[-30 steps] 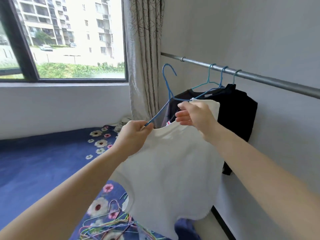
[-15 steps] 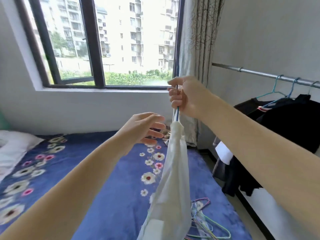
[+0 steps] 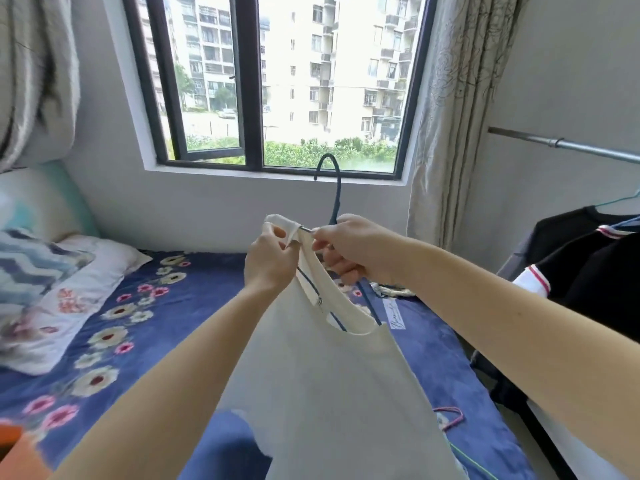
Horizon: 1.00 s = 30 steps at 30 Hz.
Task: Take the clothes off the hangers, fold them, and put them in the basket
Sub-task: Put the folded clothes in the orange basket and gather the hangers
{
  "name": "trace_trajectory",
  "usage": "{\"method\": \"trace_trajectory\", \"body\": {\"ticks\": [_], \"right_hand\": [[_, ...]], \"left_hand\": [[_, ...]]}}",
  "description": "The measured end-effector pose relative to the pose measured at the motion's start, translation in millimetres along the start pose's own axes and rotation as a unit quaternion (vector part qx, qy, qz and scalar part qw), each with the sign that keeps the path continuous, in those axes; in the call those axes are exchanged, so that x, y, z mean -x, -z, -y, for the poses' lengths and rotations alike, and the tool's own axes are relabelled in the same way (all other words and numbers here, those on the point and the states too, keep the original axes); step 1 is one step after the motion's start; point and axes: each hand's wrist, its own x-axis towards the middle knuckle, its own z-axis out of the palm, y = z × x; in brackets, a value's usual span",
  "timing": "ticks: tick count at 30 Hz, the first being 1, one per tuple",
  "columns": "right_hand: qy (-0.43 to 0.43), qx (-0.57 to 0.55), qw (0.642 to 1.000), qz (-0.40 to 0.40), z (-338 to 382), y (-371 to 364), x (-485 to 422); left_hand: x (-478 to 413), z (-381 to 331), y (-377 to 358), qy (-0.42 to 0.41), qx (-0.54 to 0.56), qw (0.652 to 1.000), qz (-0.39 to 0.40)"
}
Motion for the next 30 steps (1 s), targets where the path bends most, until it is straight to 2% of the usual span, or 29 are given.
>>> {"method": "trace_trajectory", "body": {"ticks": [3,6,8,11,14,16,19,23,27,28,30], "right_hand": [[0.022,0.153,0.988,-0.026,-22.2,-0.5,-6.4],[0.024,0.219,0.975,-0.031,-54.5,11.0,-9.0],[0.014,0.174,0.985,-0.004,-75.8,22.0,-5.3],[0.044,0.038,0.998,0.007,-101.2,32.8,-5.5],[0.103,-0.123,0.987,-0.016,-117.7,41.0,-18.5],[0.138,-0.207,0.968,-0.035,-121.2,52.3,-26.0],[0.165,-0.349,0.92,-0.073,-126.0,85.6,-31.7],[0.137,-0.404,0.892,-0.151,-159.4,123.8,-45.0],[0.13,-0.536,0.798,-0.244,-235.0,154.1,-59.0],[0.102,-0.526,0.802,-0.264,-258.2,162.8,-63.0],[0.004,-0.421,0.866,-0.271,-313.7,167.7,-71.7]], "left_hand": [[-12.6,14.9,15.7,-0.021,-0.086,0.996,-0.018],[-23.2,43.3,38.2,0.036,-0.179,0.983,0.016],[-22.5,68.3,53.9,0.109,-0.151,0.981,0.045],[-10.2,100.5,57.6,0.198,-0.097,0.97,0.098],[4.1,113.7,36.4,0.254,-0.036,0.959,0.116],[7.4,112.4,23.0,0.271,0.017,0.955,0.123],[4.4,106.1,5.1,0.267,0.076,0.957,0.085],[10.2,99.5,-26.3,0.235,0.099,0.966,0.045],[33.9,114.4,-60.6,0.259,0.108,0.96,0.017],[38.1,121.6,-68.1,0.272,0.11,0.956,0.006],[46.5,135.5,-83.4,0.285,0.108,0.953,-0.006]]}}
